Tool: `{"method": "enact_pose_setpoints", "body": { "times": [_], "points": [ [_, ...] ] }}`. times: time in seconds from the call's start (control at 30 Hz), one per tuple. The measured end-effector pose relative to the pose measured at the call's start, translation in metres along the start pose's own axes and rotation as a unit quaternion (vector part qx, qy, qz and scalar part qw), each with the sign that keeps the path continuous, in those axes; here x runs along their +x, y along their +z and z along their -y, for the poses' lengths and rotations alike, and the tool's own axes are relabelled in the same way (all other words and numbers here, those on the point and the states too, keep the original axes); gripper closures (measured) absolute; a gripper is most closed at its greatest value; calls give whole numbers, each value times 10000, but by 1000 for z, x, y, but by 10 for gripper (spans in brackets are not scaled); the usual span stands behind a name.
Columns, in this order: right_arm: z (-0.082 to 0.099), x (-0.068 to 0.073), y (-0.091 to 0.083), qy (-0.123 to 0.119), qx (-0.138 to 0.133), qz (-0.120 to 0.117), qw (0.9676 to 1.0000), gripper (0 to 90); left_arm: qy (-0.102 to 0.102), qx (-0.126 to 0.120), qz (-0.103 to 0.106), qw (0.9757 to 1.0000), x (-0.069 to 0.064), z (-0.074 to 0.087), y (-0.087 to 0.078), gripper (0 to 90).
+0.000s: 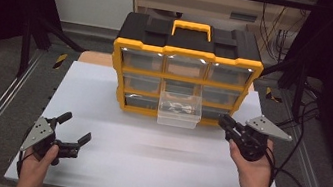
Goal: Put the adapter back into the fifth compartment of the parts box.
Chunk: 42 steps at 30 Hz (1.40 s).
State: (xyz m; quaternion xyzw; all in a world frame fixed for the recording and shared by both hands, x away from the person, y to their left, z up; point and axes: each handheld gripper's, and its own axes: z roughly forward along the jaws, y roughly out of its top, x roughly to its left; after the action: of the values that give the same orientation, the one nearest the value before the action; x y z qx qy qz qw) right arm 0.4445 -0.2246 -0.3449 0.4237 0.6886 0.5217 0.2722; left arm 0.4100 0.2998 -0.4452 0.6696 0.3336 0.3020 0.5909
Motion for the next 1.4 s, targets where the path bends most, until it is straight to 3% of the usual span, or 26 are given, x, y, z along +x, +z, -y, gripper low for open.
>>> {"method": "enact_pose_setpoints", "body": {
  "times": [0.23, 0.6, 1.4],
  "points": [
    [-22, 3, -4, -70, -265, -33, 9996, 762, 8, -1, 0, 10000, 0, 0, 0, 7],
    [-39, 15, 0, -228, -380, -249, 9987, 763, 14, 2, 9, 10000, 0, 0, 0, 8],
    [-51, 41, 28, -493, -257, -560, 9969, 763, 22, 0, 37, 10000, -1, 0, 0, 8]
  ]
}}
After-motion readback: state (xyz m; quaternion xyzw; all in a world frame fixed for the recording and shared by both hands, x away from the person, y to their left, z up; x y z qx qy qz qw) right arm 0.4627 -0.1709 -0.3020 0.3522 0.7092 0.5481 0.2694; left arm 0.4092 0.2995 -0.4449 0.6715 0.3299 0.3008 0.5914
